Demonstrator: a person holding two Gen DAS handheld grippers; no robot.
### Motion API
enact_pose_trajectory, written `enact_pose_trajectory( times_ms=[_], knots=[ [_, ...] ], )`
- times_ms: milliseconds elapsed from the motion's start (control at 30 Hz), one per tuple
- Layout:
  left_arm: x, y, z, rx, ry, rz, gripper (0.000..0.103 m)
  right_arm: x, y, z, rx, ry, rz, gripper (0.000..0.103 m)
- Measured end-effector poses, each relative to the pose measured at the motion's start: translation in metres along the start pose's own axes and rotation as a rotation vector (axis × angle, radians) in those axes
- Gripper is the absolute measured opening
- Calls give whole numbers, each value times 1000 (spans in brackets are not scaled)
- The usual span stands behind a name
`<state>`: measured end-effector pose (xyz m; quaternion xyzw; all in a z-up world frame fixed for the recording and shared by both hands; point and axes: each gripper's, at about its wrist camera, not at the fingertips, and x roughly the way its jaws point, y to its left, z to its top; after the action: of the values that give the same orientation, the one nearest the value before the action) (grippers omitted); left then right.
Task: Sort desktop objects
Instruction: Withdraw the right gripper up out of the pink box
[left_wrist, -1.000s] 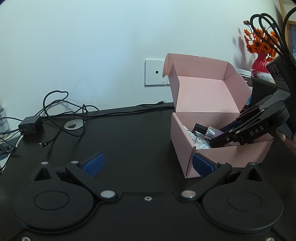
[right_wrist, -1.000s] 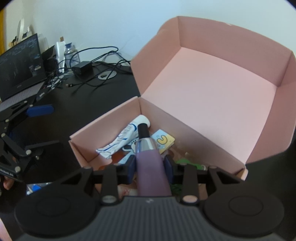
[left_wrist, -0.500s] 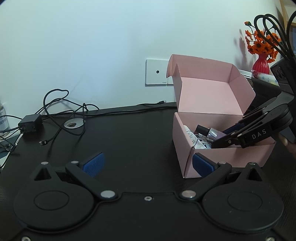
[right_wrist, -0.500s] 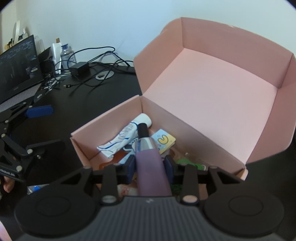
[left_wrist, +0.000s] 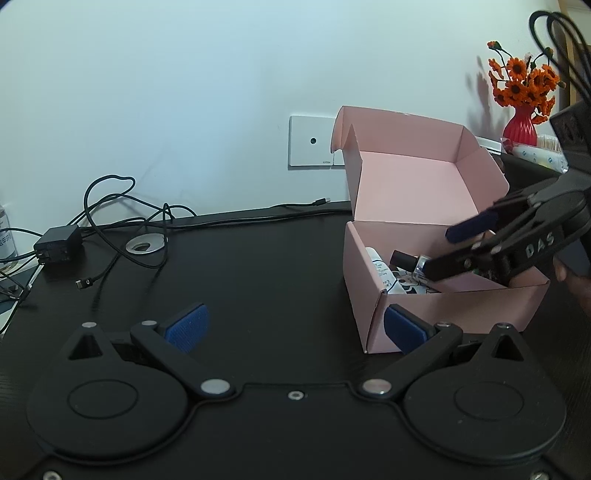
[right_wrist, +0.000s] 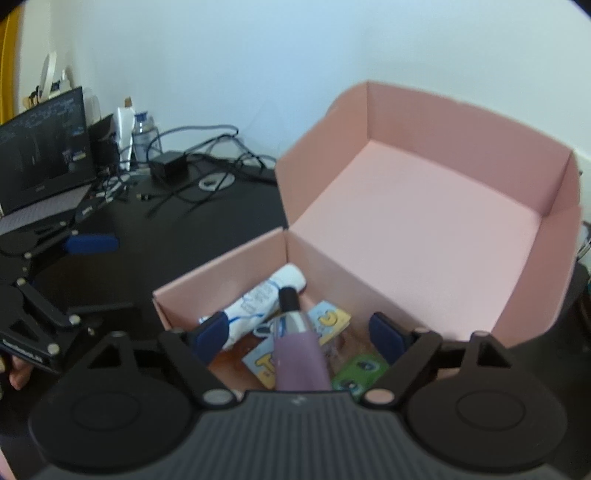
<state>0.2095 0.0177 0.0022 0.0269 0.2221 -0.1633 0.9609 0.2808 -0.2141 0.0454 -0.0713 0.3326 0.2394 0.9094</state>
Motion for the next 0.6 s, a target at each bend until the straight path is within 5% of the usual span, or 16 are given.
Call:
enact_pose_trajectory(
  times_ms=[233, 600],
  knots=[
    [0, 1, 0, -3, 2, -1, 103, -36, -6, -12, 123, -198, 12, 102],
    [1, 2, 0, -9, 5, 1, 103, -92, -3, -70, 149, -404, -189, 102]
  ],
)
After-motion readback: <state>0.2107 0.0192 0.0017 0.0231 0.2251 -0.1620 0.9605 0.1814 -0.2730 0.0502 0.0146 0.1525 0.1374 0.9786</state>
